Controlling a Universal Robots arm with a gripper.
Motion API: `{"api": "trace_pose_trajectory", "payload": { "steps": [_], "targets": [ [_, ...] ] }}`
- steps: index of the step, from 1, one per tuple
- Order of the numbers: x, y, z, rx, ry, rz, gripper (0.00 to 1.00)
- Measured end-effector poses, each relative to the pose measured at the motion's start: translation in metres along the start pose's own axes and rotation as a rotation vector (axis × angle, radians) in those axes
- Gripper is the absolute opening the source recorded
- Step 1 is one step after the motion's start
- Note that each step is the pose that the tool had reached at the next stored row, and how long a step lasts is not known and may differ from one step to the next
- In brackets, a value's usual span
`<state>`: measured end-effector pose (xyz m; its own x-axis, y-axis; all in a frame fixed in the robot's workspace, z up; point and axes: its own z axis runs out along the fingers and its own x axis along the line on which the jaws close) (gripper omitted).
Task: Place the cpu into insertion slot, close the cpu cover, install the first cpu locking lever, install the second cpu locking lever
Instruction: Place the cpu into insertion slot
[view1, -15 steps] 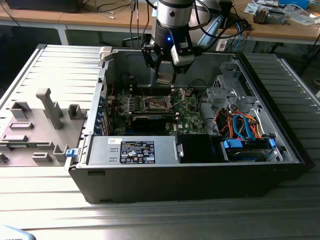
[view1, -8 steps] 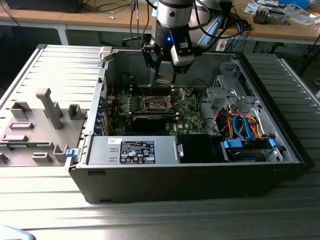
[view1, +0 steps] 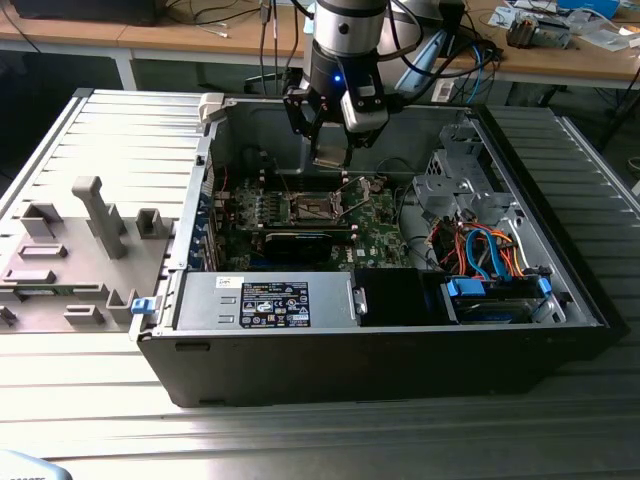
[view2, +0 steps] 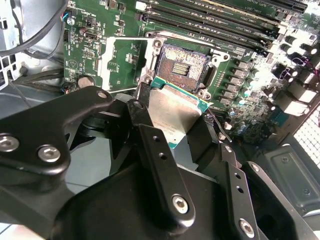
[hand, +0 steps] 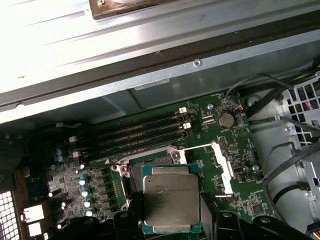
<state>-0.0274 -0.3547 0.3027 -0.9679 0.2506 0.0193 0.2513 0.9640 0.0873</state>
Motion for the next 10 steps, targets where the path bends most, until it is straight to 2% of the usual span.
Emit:
{"api": "trace_pose_trajectory", "payload": {
  "steps": [10],
  "targets": [
    [0.0000, 0.0000, 0.0004, -0.0001, -0.0006, 0.007, 0.55]
  ]
}}
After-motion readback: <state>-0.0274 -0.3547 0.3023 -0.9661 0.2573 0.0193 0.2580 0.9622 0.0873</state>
